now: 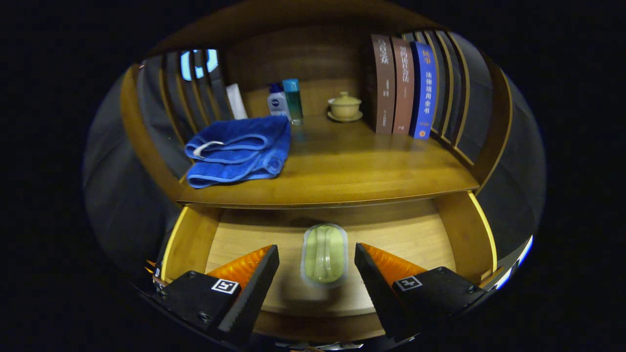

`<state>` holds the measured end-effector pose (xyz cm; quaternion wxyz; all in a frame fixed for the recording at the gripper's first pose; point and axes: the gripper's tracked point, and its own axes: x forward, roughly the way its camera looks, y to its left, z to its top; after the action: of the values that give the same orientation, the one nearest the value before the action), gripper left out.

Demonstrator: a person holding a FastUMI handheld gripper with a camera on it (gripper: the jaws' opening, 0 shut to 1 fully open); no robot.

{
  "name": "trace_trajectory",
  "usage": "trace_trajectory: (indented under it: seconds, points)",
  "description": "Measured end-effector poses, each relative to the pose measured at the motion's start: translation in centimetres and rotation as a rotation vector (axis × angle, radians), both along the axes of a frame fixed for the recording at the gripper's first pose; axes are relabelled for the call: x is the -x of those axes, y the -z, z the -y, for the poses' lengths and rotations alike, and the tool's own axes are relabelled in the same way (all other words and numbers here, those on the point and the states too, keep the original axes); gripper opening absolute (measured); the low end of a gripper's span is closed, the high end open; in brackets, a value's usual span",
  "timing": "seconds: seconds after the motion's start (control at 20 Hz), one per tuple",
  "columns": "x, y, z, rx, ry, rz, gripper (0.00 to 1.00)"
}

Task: Pull open the drawer, take out the items inside it, and place them on the countertop above the cabinet.

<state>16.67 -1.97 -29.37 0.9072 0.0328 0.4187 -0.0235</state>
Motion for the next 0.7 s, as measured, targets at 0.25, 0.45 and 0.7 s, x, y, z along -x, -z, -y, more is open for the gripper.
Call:
trace_trajectory:
  seconds: [0.25, 0.45, 0.7]
  points:
    - [-1.0, 3.3, 0.8, 0.026, 0.006, -0.163, 1.00]
    - [-1.1, 5.5, 0.8, 0.002, 0.009, -0.268, 0.96]
    - [-1.0, 6.8, 1.1, 0.036, -0.006, -0.313, 0.76]
